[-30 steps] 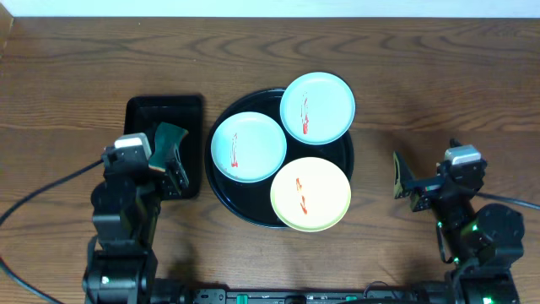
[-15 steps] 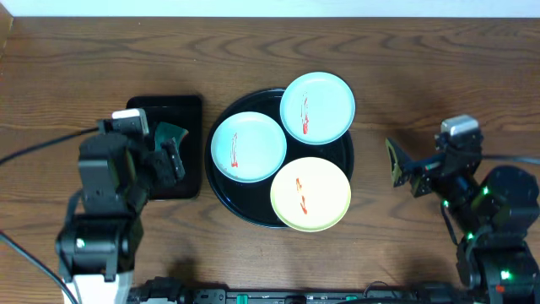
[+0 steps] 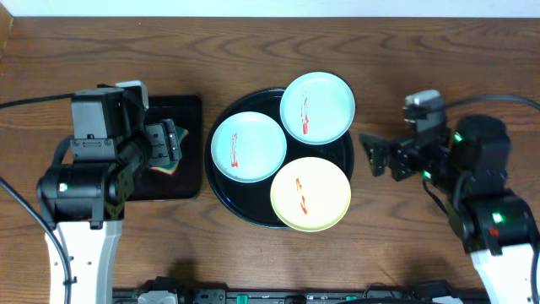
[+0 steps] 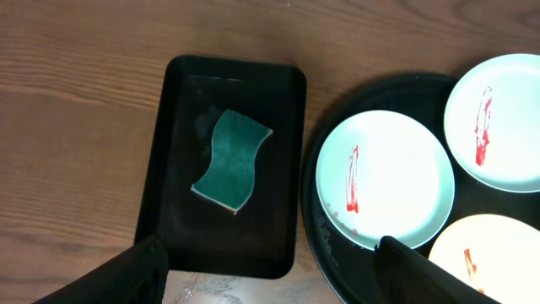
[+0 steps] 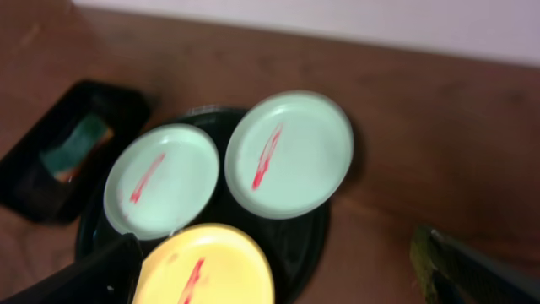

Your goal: Clean dirty plates on tray and stack at the side

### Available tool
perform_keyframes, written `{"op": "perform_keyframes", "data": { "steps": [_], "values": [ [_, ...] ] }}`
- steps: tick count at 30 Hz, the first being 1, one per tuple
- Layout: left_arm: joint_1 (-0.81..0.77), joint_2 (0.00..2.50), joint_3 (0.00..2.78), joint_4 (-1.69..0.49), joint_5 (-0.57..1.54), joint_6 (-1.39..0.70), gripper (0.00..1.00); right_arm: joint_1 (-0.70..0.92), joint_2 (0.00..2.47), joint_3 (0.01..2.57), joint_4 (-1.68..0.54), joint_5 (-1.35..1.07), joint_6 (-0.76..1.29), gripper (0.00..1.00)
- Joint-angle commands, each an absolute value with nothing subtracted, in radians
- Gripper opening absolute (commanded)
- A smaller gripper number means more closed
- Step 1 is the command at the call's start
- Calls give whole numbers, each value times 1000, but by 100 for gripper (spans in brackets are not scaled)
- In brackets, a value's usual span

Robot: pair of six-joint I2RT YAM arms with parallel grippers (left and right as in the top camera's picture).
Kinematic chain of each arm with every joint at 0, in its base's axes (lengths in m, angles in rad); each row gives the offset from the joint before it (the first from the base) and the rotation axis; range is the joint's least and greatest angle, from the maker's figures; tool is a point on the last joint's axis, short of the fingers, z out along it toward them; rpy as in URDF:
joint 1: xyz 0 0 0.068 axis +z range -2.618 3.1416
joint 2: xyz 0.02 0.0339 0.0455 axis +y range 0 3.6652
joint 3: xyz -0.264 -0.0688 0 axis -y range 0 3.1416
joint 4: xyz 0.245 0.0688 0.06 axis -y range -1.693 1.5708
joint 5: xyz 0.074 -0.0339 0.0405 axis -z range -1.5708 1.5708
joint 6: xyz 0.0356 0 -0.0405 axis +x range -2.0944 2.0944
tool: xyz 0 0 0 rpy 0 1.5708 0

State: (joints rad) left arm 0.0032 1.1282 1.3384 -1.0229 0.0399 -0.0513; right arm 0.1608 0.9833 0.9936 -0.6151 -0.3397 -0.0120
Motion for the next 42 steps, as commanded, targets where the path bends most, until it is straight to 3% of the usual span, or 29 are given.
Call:
{"op": "perform_keyframes", "data": {
  "steps": [1, 4, 5, 14, 25, 36, 42],
  "values": [
    [-1, 1153, 1362, -1032, 45, -38, 79, 204, 1063, 1053, -646, -315, -4, 99],
    [-1, 1175, 1361, -1040, 41, -38, 79, 213, 1118, 1058, -636, -352, -4, 99],
    [-1, 1184, 1361, -1040, 46, -40, 95, 213, 1134, 1058, -631, -357, -4, 99],
    [-2, 1252, 1360, -1059, 46, -42, 95, 220, 1231, 1058, -576, -488, 11, 99],
    [33, 1283, 1360, -1075, 46, -55, 96, 328, 1386, 1082, -423, -486, 140, 99],
    [123, 1365, 1362, -1091, 46, -57, 95, 479, 1672, 1409, -648, -226, 290, 99],
    [123, 1399, 1362, -1090, 45, -57, 95, 535, 1764, 1426, -641, -206, 374, 99]
  ]
}}
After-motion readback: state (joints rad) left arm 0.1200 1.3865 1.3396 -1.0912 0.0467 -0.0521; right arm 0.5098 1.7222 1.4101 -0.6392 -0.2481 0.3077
